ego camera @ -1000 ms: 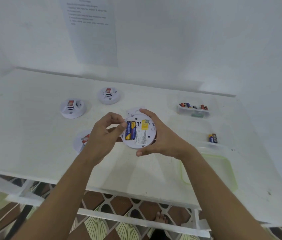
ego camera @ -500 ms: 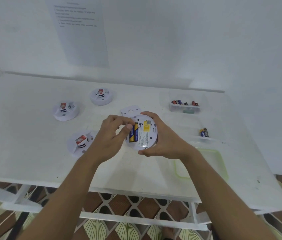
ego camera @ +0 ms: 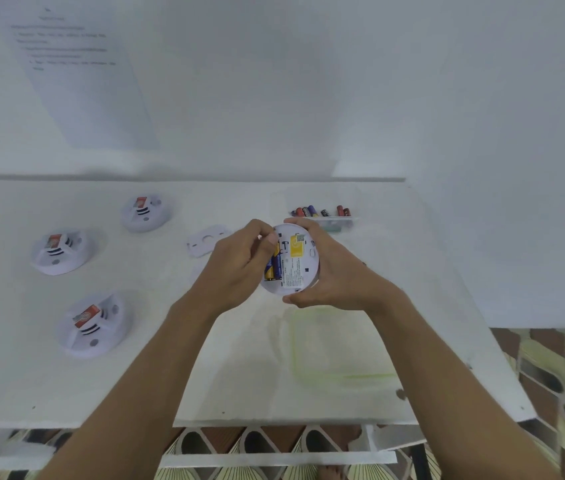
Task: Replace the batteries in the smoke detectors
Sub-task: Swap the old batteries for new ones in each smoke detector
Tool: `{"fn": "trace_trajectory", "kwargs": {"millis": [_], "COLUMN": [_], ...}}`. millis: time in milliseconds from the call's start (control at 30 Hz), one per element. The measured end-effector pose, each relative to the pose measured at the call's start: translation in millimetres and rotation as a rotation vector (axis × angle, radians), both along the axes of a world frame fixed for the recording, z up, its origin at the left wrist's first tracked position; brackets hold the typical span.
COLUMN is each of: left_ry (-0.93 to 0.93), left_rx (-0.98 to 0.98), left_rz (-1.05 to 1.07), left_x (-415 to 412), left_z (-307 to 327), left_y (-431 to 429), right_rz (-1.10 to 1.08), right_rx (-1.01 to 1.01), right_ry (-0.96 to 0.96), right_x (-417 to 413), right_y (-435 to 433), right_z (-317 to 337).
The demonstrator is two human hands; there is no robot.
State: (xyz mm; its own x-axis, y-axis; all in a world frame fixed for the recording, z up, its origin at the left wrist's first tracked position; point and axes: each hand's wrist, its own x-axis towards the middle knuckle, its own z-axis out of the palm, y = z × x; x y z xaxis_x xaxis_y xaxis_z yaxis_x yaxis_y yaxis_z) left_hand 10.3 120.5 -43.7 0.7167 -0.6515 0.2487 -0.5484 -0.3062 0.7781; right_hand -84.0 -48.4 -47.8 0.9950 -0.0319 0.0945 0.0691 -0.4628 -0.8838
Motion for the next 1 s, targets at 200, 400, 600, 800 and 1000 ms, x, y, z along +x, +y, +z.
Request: {"fn": "trace_trajectory", "kwargs": {"millis": [200, 400, 600, 800, 1000], "left_ry": [-0.019, 0.111, 0.178, 0.048, 0.052], "left_rx": [-0.043, -0.246, -0.124, 0.436, 0.622], "left_rz": [-0.038, 0.057, 0.062, -0.054, -0.075], "left_x": [-7, -10, -4, -8, -12], "left_z": [3, -3, -14, -28, -38], "left_y": [-49, -89, -110, -139, -161], "right_rz": [-0.042, -0.184, -0.373, -0.449, -0.437], "right_rx": [0.055, 0.079, 0.155, 0.181, 0.181], "right_ry": [-0.001, -0.040, -0.089, -0.122, -0.109], "right_x": [-10, -15, -25, -35, -45], "right_y": [-46, -90, -126, -144, -150], "right_z": [0, -6, -20, -29, -29]}}
